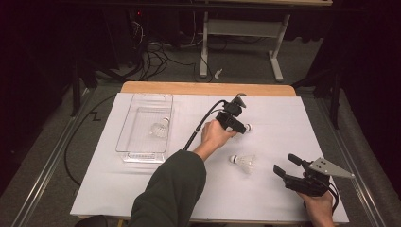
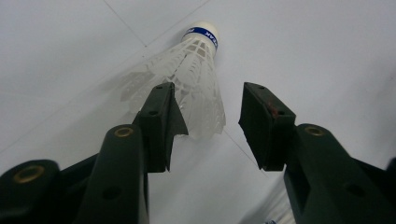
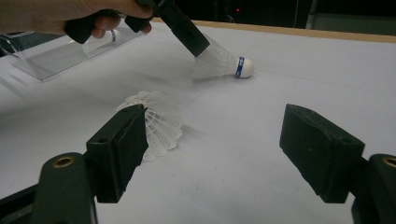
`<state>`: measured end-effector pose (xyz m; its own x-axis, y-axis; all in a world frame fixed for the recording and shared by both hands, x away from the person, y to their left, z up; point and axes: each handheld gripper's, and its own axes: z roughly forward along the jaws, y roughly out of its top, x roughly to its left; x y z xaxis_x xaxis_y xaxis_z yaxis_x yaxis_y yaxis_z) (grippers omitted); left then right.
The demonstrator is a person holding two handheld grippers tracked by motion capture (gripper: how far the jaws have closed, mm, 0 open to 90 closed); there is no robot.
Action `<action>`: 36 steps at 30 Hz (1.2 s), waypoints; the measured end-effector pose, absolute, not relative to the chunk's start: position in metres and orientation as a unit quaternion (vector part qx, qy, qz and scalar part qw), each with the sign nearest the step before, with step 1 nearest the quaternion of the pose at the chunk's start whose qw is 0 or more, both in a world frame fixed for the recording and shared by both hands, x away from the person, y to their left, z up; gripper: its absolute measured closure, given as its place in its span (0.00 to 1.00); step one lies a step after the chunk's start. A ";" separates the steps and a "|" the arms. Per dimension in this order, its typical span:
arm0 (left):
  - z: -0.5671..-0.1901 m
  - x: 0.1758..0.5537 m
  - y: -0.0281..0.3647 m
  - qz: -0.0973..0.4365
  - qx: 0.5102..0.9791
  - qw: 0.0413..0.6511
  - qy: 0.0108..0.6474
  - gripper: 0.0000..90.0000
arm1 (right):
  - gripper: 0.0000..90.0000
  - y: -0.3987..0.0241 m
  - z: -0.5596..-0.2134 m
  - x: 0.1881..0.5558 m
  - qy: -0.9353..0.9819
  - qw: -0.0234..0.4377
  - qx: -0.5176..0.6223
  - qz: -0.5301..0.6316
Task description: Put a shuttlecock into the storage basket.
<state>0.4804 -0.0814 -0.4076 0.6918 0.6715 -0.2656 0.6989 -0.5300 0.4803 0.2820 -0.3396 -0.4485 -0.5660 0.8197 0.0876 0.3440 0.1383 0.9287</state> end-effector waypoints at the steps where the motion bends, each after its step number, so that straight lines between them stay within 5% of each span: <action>1: -0.408 0.481 -0.082 -0.026 0.874 0.285 0.392 0.63 | 0.26 -0.340 -0.449 0.282 0.718 0.230 0.405 0.517; 36: -0.419 0.482 -0.085 -0.028 0.887 0.271 0.373 1.00 | 0.26 -0.339 -0.449 0.282 0.722 0.231 0.401 0.514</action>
